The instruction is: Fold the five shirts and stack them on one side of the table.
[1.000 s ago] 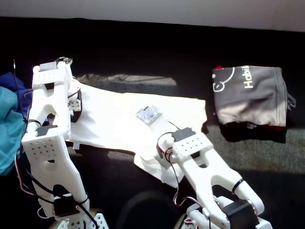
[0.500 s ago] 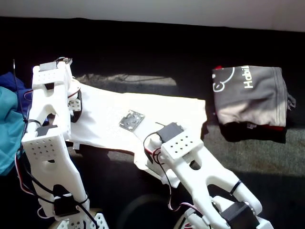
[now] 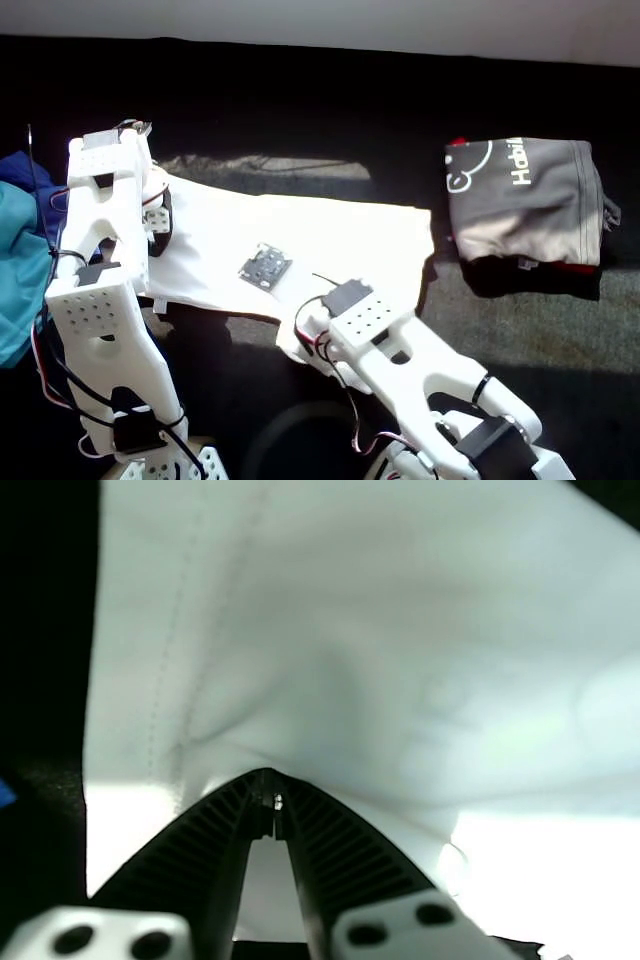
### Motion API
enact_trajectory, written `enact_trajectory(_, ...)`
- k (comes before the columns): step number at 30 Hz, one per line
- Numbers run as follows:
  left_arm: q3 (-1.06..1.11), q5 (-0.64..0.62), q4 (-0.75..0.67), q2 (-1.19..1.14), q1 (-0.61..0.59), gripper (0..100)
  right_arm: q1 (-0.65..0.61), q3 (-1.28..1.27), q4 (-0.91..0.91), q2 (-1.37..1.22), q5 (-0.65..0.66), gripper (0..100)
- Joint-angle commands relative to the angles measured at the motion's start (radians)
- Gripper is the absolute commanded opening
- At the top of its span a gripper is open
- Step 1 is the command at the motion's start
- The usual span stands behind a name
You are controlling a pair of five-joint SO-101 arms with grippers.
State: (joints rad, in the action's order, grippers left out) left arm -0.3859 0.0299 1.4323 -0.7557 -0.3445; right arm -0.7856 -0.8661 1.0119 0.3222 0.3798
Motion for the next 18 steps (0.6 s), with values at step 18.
enact_trajectory(18, 0.001, -0.003, -0.041, 0.001, -0.021, 1, 0.059, 0.176, 0.285, 0.097, -0.006, 2.0)
